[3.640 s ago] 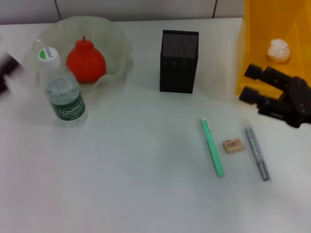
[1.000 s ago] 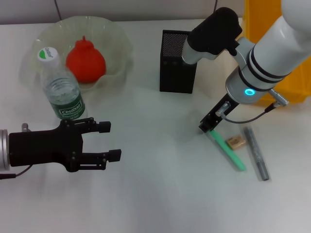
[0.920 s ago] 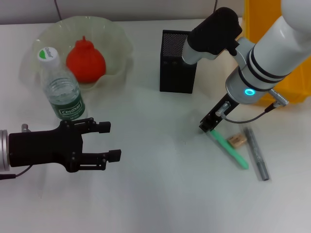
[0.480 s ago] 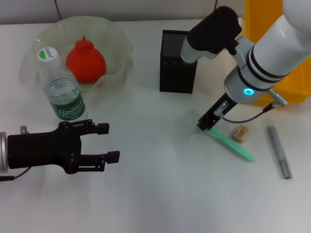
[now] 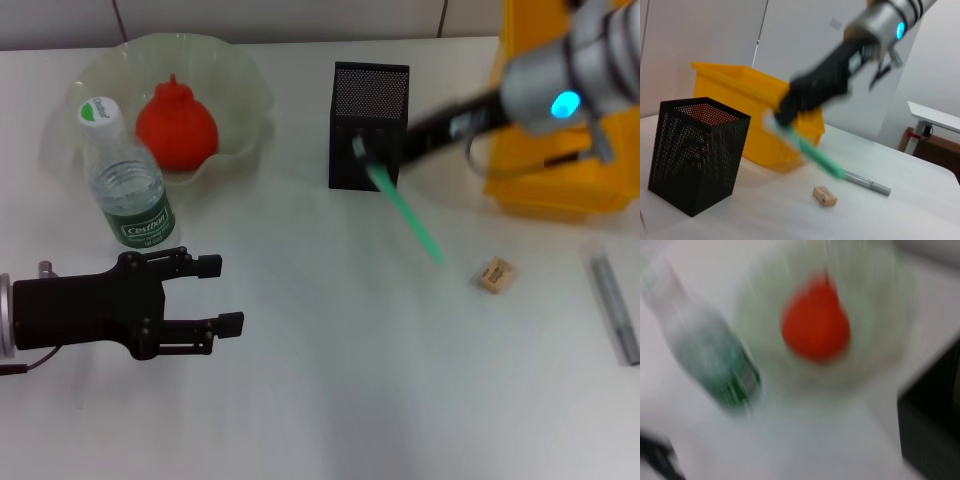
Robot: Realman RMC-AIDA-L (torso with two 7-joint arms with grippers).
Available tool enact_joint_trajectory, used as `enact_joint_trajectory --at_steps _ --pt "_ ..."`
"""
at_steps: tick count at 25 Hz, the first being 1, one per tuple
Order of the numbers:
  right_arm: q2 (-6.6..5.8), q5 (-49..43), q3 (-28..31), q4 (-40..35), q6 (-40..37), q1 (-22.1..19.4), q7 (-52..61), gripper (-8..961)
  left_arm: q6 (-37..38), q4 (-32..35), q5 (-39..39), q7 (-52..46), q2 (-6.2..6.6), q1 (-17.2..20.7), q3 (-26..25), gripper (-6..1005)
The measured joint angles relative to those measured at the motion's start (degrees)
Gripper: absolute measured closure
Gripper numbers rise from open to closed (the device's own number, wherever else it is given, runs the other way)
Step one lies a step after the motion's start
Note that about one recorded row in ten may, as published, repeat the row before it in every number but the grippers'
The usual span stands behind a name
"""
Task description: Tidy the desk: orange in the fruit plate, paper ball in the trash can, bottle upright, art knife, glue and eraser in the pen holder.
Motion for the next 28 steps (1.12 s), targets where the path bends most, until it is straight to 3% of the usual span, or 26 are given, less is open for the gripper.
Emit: enact_joint_trajectory --at_steps 5,9,14,19,28 --pt "-0.14 20.96 14.87 1.44 0.59 -3.52 -15.86 790 0.0 0.0 0.0 0.09 0.02 -0.01 0.0 158" --pt "-0.12 38.82 22.71 12.87 2.0 -4.2 -34.42 787 -0.11 0.0 0.0 0.11 -0.04 -0.03 0.0 159" --pt "-0.04 54.73 23.75 27.39 5.82 -2.52 -56.41 783 -0.42 0.01 0.0 0.11 -0.1 -0.03 0.0 159" --pt "0.02 58.61 23.42 38.22 10.66 1.92 -66.28 779 -0.73 0.0 0.0 0.01 -0.14 -0.03 0.01 159" --pt "0.09 58.54 19.06 40.15 15.72 2.99 -67.0 772 -1.47 0.0 0.0 0.0 -0.13 0.56 0.0 159"
